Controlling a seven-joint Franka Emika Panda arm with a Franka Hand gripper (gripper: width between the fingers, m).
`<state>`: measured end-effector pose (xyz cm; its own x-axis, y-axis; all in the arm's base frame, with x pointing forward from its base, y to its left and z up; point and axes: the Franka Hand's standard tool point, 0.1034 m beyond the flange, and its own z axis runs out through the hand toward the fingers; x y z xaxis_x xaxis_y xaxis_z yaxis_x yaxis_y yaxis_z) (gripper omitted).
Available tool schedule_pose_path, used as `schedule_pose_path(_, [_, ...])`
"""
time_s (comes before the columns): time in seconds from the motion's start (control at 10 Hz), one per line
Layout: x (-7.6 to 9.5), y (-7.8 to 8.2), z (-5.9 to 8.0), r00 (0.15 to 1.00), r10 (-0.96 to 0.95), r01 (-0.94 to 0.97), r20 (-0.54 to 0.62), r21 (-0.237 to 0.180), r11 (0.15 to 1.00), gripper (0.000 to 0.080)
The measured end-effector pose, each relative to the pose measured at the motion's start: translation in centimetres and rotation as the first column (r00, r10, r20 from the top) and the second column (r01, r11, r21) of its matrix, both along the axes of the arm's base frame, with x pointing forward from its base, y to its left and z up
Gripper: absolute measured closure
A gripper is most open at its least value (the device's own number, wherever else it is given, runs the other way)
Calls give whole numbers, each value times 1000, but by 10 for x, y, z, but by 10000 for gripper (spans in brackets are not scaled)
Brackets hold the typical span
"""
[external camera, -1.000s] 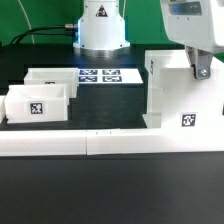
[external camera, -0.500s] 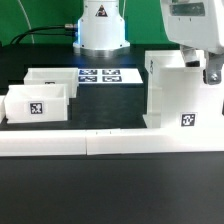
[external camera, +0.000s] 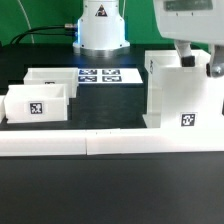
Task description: Assemble drawer
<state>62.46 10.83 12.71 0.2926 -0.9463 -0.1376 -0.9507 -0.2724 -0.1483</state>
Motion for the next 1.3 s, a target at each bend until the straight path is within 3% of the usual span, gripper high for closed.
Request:
schedule_pose_path(0.2, [-25, -2, 7, 1000, -18, 18, 6, 13, 1000, 150])
schedule_pose_path(0.4, [-23, -2, 6, 1000, 3, -3, 9, 11, 1000, 150])
schedule_pose_path(0.5, [-25, -4, 6, 995, 101, -101, 14, -5, 995, 150])
schedule_pose_path(0.7, [-36, -21, 11, 867, 495, -498, -47, -66, 865, 150])
schedule_pose_path(0.8, [-36, -28, 14, 788, 611, -615, -74, -68, 786, 150])
schedule_pose_path(1.0, [-31, -27, 19, 745, 665, -667, -49, -65, 743, 150])
schedule_pose_path(1.2, [-31, -27, 19, 626, 779, -779, -33, -75, 623, 150])
schedule_pose_path(1.3, [-33, -31, 18, 528, 849, -847, -29, -87, 524, 150])
